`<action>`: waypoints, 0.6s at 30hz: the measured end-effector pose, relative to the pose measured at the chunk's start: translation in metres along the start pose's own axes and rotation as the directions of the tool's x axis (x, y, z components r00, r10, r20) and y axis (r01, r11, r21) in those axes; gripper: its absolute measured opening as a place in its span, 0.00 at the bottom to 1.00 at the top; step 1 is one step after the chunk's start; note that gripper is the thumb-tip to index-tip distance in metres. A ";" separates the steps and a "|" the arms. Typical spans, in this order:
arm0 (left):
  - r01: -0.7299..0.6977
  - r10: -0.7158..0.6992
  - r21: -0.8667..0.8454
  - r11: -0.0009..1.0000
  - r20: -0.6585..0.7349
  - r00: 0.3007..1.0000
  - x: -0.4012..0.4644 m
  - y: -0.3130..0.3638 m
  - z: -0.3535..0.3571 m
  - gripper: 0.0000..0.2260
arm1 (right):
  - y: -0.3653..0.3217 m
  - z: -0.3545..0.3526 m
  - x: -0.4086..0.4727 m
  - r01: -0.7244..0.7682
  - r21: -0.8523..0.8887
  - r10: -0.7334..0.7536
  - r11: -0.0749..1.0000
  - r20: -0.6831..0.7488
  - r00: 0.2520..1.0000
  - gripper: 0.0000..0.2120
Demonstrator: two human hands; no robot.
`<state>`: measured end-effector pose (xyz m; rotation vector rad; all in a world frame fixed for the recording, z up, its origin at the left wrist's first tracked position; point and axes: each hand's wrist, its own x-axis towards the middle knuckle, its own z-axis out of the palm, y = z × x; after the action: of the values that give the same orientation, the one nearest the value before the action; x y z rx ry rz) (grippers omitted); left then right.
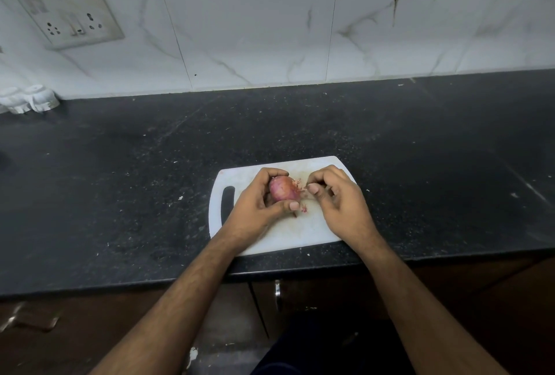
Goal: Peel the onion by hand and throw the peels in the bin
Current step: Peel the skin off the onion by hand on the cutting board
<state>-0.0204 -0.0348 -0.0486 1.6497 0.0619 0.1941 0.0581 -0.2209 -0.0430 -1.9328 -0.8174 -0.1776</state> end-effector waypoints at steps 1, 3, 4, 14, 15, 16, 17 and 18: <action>0.000 0.000 -0.006 1.000 -0.004 1.000 0.000 -0.001 -0.001 0.26 | 0.000 -0.001 0.000 -0.017 0.020 0.018 1.000 -0.026 1.000 0.04; 0.001 -0.001 -0.017 1.000 -0.013 1.000 0.001 -0.002 -0.003 0.26 | 0.000 -0.003 0.000 -0.043 0.040 0.045 0.998 -0.047 0.998 0.06; 0.000 -0.001 -0.022 1.000 -0.015 1.000 0.001 -0.002 -0.003 0.26 | 0.000 -0.002 0.000 -0.054 0.031 0.055 0.998 -0.040 0.998 0.07; -0.041 0.042 0.080 0.996 -0.008 0.999 0.005 -0.009 -0.004 0.30 | -0.007 0.005 -0.002 -0.078 0.004 0.078 0.997 0.073 0.994 0.05; -0.045 0.046 0.091 0.995 -0.003 0.999 0.005 -0.009 -0.004 0.29 | -0.006 0.005 -0.002 -0.078 0.000 0.078 0.997 0.074 0.994 0.04; -0.051 0.051 0.100 0.994 0.004 0.999 0.005 -0.009 -0.003 0.29 | -0.004 0.006 -0.002 -0.074 0.002 0.073 0.997 0.074 0.995 0.05; -0.056 0.055 0.110 0.992 0.009 0.998 0.005 -0.010 -0.004 0.29 | -0.003 0.007 -0.002 -0.066 0.007 0.066 0.998 0.074 0.995 0.07; -0.060 0.059 0.114 0.992 0.014 0.998 0.005 -0.010 -0.004 0.29 | -0.003 0.007 -0.002 -0.060 0.008 0.059 0.998 0.076 0.995 0.09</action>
<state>-0.0151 -0.0295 -0.0576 1.7681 0.0162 0.2304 0.0539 -0.2152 -0.0453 -1.9616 -0.8078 -0.0650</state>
